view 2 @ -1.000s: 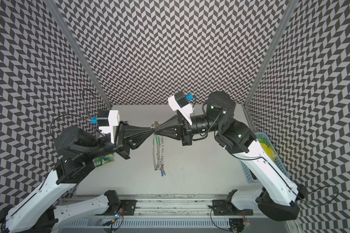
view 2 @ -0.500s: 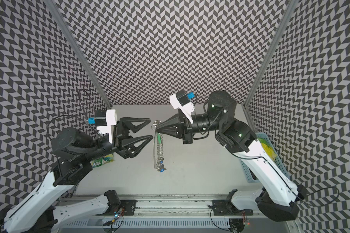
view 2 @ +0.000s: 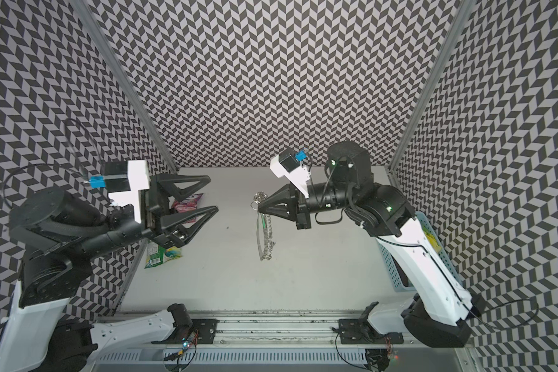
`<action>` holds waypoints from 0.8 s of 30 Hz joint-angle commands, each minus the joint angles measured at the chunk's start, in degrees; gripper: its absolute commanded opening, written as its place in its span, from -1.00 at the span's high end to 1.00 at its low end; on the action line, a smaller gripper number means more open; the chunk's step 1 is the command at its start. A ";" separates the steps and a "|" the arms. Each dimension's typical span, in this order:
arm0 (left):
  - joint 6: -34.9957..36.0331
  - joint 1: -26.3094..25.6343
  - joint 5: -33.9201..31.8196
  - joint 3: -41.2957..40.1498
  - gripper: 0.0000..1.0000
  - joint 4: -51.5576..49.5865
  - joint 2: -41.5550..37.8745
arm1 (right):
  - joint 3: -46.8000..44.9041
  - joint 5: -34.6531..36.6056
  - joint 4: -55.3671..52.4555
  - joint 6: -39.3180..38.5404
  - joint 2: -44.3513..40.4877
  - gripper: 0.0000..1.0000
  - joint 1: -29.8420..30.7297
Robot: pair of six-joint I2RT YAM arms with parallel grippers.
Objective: Attach keys to a key ring
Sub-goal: Adjust the keyring.
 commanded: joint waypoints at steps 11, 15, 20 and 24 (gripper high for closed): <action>7.62 -0.24 3.95 -3.62 -0.34 -12.39 4.78 | 3.37 8.48 -9.47 -0.55 1.80 1.00 5.48; 8.21 -0.24 3.49 -3.76 -0.33 -13.45 4.44 | 3.57 9.52 -10.95 0.40 1.24 1.00 5.92; 8.46 -0.17 4.10 -2.41 -0.20 -14.92 4.82 | 3.23 10.88 -13.74 1.03 0.25 1.00 6.24; 8.96 -0.17 5.30 -0.94 0.02 -17.32 5.78 | 2.72 11.15 -14.80 1.46 -0.45 1.00 6.53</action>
